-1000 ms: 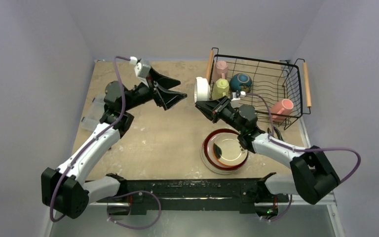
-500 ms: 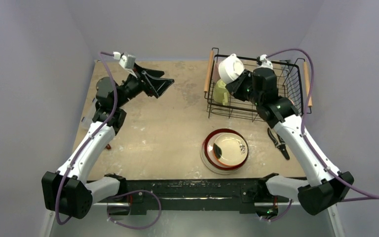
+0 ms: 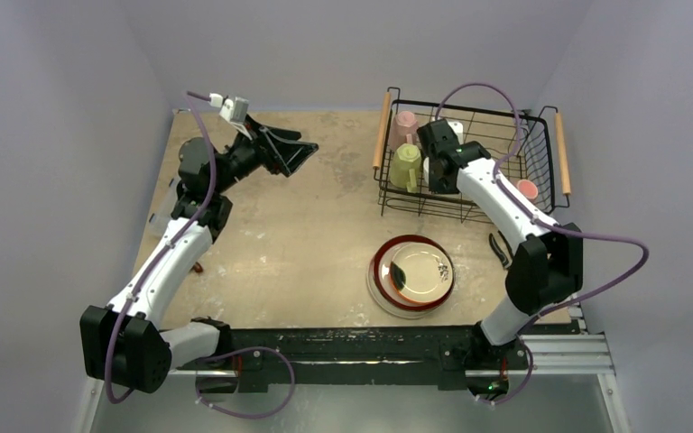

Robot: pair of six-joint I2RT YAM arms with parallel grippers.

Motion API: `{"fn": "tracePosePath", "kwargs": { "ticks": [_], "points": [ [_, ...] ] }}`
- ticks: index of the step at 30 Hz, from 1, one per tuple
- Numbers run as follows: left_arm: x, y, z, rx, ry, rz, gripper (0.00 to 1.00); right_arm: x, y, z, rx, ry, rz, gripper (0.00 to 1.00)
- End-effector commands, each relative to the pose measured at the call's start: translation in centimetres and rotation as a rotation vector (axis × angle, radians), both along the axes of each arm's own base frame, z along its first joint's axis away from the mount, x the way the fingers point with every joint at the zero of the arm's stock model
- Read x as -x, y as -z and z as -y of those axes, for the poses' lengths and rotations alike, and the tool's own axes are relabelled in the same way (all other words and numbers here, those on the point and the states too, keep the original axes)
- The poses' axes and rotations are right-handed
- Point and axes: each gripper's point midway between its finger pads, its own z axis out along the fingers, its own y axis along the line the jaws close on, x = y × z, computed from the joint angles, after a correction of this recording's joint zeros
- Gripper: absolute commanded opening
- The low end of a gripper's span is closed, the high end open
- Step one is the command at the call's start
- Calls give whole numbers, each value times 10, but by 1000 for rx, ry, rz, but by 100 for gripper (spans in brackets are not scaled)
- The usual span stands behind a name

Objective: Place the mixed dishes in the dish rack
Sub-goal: Turn the bowl upside down on the dish rack.

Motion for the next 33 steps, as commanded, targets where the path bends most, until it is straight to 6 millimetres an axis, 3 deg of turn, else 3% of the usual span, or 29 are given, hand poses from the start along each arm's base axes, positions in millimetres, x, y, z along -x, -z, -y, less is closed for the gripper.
{"fn": "tracePosePath", "kwargs": {
  "ticks": [1,6,23,33],
  "points": [
    [2,-26,-1,11,5,64,75,-33,-44,13,-46,41,154,0],
    [0,-25,-2,14,0,53,75,-44,-16,12,-88,40,89,0],
    [-9,-19,-7,31,-8,-1,74,-57,38,2,-164,30,-19,0],
    [-13,-17,-10,45,-11,-25,74,-51,51,5,-139,17,-68,25]
  ]
}}
